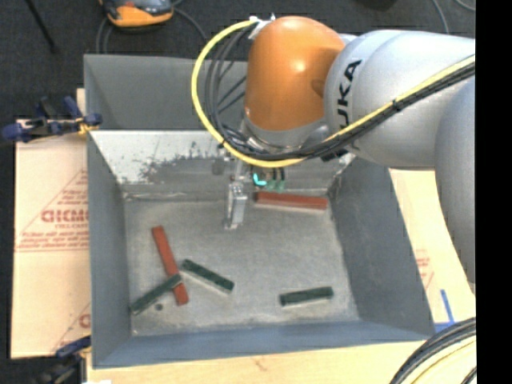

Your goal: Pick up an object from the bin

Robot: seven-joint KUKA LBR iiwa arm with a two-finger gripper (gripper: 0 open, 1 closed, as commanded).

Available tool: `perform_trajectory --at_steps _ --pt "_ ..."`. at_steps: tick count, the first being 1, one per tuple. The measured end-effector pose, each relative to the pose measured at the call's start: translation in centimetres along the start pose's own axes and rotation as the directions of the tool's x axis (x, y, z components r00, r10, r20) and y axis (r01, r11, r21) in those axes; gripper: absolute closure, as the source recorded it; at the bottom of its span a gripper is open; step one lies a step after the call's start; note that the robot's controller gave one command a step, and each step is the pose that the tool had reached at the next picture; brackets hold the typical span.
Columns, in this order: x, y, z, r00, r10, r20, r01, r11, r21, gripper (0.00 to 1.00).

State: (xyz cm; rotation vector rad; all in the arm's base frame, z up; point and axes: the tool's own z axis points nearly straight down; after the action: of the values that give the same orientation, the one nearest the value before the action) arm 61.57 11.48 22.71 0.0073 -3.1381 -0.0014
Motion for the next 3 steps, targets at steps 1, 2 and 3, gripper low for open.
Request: perform_trajectory --at_steps 1,2,3 --pt "-0.2 -0.1 -0.5 1.0 0.002 0.008 -0.002 1.0 -0.001 0.0" --pt "2.4 2.1 6.9 0.999 0.048 0.01 -0.048 0.999 -0.002 0.0" --pt "4.8 2.3 8.2 0.963 0.268 -0.002 -0.268 0.963 0.002 0.0"
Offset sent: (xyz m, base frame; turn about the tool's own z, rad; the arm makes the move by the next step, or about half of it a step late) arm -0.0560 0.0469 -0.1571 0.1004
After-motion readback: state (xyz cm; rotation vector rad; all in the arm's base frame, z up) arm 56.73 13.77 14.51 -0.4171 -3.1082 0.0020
